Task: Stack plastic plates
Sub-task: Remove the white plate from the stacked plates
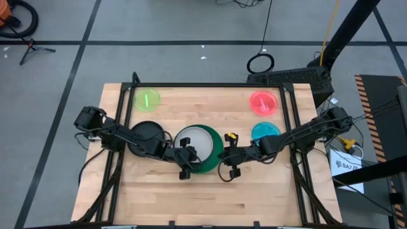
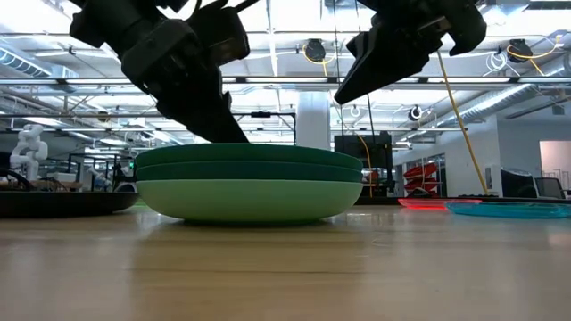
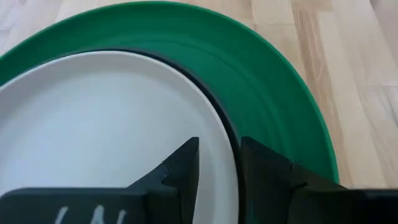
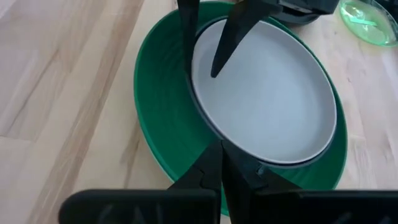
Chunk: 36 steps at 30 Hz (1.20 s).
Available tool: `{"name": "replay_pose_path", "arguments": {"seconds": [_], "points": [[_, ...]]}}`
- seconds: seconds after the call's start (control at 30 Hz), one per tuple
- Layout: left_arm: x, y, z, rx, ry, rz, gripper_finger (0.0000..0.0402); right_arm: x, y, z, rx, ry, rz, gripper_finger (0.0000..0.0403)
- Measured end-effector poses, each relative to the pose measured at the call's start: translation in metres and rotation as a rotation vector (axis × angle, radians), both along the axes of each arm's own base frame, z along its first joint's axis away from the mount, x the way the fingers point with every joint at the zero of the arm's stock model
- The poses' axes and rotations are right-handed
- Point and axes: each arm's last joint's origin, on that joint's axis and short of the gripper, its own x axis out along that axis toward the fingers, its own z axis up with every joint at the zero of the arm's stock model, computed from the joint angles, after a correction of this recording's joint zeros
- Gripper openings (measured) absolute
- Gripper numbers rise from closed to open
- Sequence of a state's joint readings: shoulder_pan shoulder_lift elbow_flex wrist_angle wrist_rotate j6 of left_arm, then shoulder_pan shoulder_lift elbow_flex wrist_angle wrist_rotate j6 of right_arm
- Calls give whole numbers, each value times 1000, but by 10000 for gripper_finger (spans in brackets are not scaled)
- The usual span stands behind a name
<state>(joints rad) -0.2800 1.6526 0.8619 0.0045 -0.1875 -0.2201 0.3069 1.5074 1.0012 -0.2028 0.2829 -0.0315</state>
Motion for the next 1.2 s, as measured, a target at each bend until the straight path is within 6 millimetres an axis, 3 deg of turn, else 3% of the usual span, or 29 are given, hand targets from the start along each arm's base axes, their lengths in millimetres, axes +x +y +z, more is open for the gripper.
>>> {"name": "replay_pose_path", "arguments": {"seconds": [1.2], "points": [[-3, -2, -3, -82, 55, -28, 124, 0, 0, 0, 18, -1, -17, 0]]}}
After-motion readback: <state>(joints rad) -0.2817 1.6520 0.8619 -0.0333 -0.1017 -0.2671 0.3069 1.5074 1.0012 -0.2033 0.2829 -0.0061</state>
